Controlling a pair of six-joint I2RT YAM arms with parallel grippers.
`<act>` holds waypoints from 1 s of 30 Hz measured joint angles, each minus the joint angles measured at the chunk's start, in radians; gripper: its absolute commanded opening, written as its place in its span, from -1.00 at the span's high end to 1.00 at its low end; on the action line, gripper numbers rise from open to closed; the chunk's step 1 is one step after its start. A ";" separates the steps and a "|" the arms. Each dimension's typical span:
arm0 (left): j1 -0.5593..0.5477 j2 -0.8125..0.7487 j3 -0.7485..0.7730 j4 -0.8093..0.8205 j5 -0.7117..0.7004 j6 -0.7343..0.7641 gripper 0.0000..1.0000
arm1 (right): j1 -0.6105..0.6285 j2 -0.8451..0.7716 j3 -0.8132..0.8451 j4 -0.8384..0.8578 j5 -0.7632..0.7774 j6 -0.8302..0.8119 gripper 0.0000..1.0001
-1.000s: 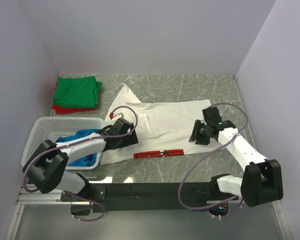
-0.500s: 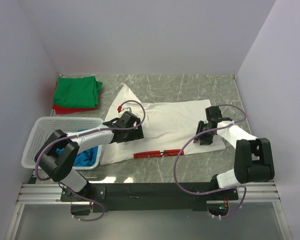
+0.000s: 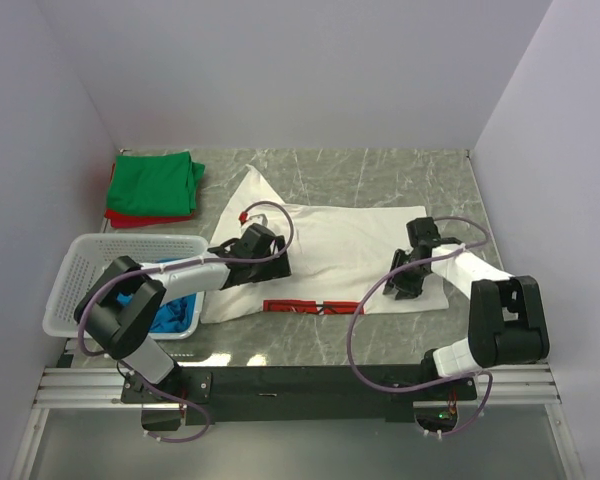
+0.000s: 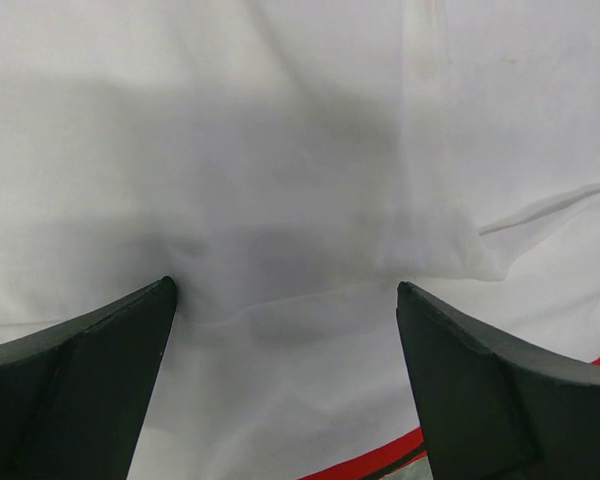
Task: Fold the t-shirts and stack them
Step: Fold the tshirt
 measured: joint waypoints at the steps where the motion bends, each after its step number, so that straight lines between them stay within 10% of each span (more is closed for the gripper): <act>1: 0.000 0.003 0.000 0.010 0.001 0.002 -0.99 | 0.011 0.004 0.005 -0.008 0.003 0.006 0.07; 14: 0.006 -0.008 0.050 -0.084 0.017 0.031 -0.99 | 0.090 0.006 0.024 -0.138 0.032 0.056 0.06; 23: 0.168 -0.087 0.403 -0.284 0.015 0.031 -0.99 | 0.090 -0.016 0.238 -0.286 0.105 0.048 0.06; 30: 0.285 0.140 0.652 -0.274 -0.010 0.046 -0.99 | 0.090 -0.019 0.389 -0.309 0.096 0.045 0.06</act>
